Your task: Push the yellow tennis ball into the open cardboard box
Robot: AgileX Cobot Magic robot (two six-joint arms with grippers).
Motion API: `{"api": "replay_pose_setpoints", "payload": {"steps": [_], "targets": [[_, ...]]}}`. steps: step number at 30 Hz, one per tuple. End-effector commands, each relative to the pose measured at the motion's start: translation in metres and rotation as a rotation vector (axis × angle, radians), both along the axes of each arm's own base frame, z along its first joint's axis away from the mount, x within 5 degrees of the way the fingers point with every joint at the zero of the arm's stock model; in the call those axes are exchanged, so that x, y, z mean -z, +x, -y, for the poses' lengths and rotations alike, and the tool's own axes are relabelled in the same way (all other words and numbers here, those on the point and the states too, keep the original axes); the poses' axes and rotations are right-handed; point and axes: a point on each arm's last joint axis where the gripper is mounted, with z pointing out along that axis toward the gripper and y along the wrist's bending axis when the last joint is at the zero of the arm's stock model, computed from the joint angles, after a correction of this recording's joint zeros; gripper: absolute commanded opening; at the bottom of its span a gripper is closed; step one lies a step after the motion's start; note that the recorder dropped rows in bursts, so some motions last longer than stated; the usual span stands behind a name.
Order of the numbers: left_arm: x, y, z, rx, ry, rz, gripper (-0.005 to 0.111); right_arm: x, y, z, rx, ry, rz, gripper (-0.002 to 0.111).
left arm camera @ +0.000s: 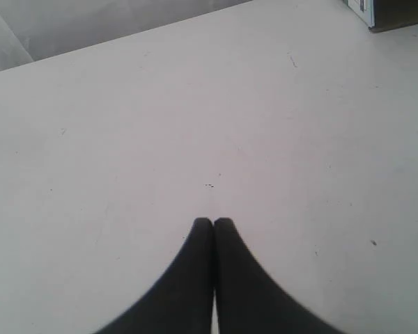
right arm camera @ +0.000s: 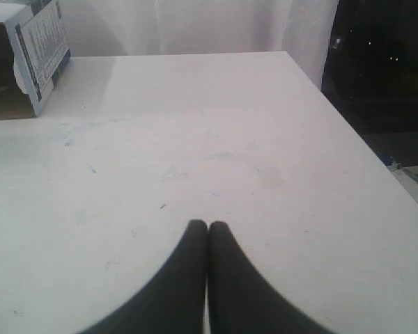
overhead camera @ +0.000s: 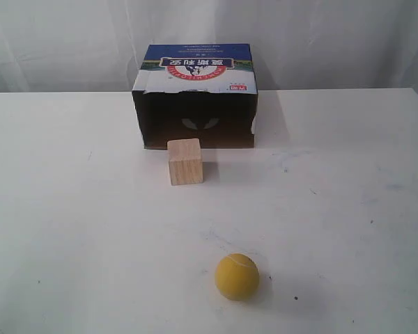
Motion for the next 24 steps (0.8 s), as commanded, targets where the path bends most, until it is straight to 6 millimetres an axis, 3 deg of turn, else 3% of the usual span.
{"api": "replay_pose_setpoints", "payload": {"steps": [1, 18, 21, 24], "targets": [[0.000, 0.000, 0.000, 0.007, -0.001, 0.008, 0.000, 0.001, 0.000, 0.000, 0.008, 0.004, 0.007, 0.000], [0.000, 0.000, 0.000, 0.007, -0.001, 0.008, 0.000, 0.000, 0.000, 0.000, 0.008, 0.003, 0.016, 0.000], [0.000, 0.000, 0.000, 0.007, -0.001, 0.008, 0.000, -0.006, 0.002, -0.002, 0.012, 0.126, 0.089, 0.000], [0.000, 0.000, 0.000, 0.007, -0.001, 0.008, 0.000, -0.014, 0.003, -0.004, 0.021, 0.361, 0.195, 0.000]]}}
